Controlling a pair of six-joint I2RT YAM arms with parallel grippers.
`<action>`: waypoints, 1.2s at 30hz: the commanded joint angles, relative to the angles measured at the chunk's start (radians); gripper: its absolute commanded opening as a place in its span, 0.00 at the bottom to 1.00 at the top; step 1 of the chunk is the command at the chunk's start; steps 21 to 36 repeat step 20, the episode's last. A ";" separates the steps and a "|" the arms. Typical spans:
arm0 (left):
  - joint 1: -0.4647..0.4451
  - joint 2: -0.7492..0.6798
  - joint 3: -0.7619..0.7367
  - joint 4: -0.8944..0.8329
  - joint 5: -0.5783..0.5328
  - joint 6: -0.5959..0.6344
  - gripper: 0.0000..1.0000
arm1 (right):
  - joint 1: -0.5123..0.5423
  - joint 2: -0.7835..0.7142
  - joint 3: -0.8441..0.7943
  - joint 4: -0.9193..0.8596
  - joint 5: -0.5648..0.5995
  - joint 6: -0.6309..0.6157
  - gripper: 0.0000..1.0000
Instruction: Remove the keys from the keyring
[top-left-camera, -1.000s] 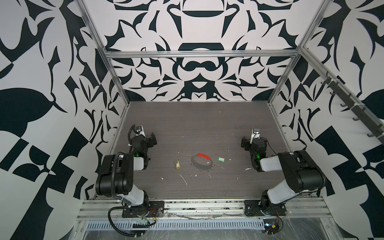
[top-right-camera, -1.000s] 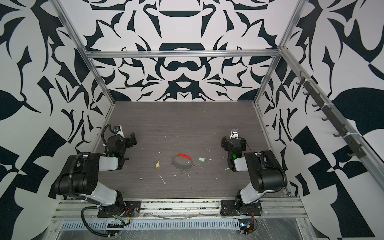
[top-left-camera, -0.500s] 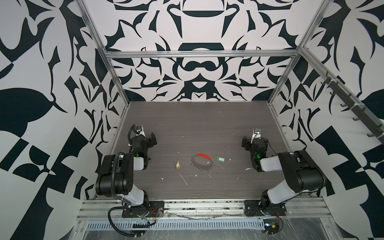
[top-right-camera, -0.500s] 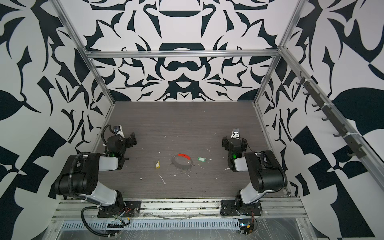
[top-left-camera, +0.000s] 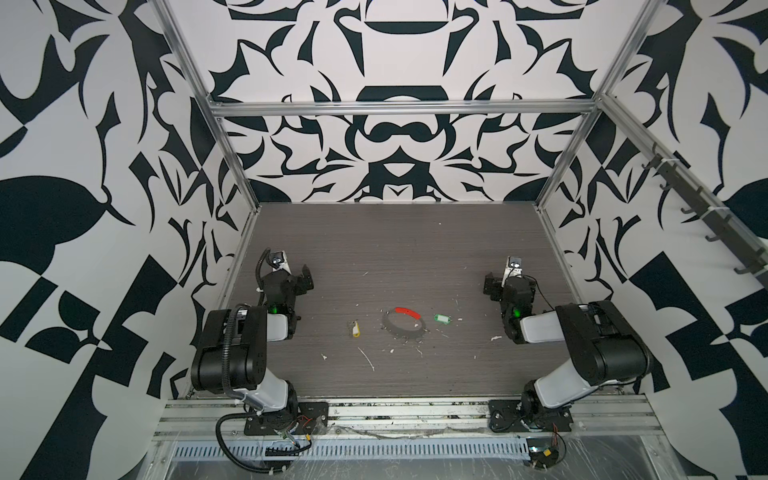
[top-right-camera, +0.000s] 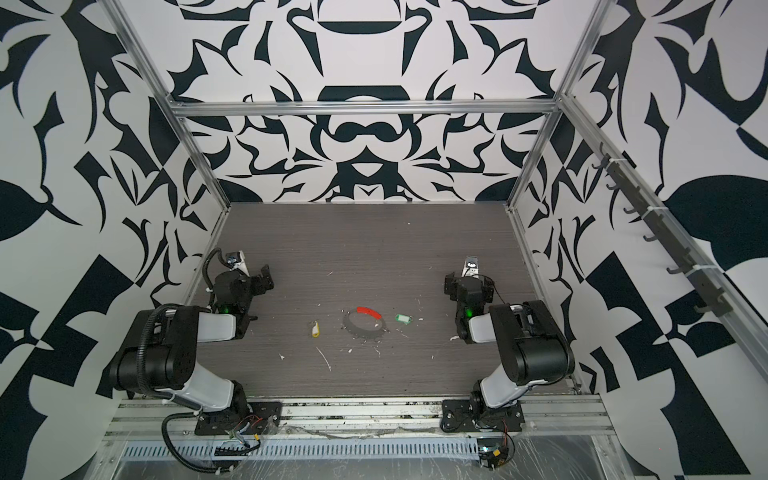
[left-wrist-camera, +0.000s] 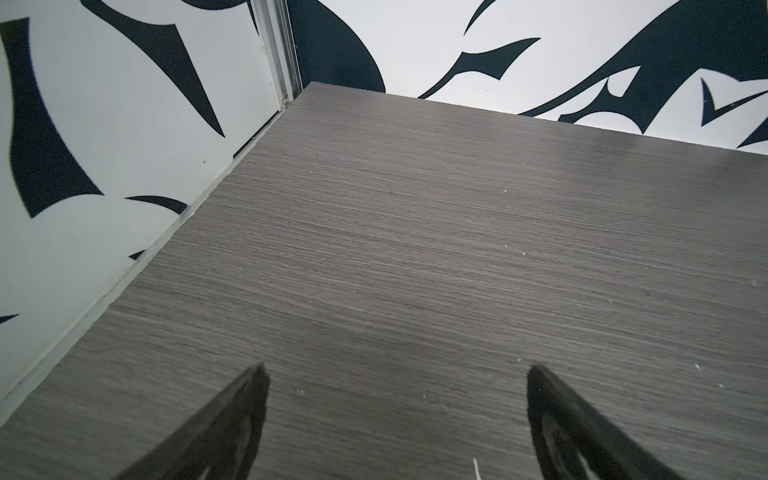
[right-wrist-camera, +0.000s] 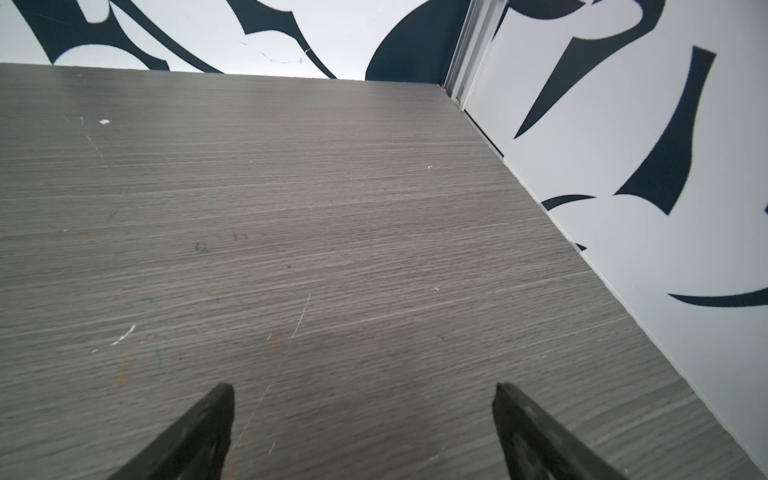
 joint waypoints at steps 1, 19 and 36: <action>0.003 0.006 -0.010 0.033 0.006 -0.003 0.99 | 0.002 -0.024 -0.003 0.044 0.019 0.008 1.00; 0.003 0.006 -0.010 0.034 0.007 -0.003 0.99 | 0.002 -0.019 -0.003 0.047 0.020 0.006 1.00; 0.004 0.007 -0.010 0.033 0.006 -0.003 0.99 | 0.001 -0.020 -0.004 0.048 0.019 0.006 1.00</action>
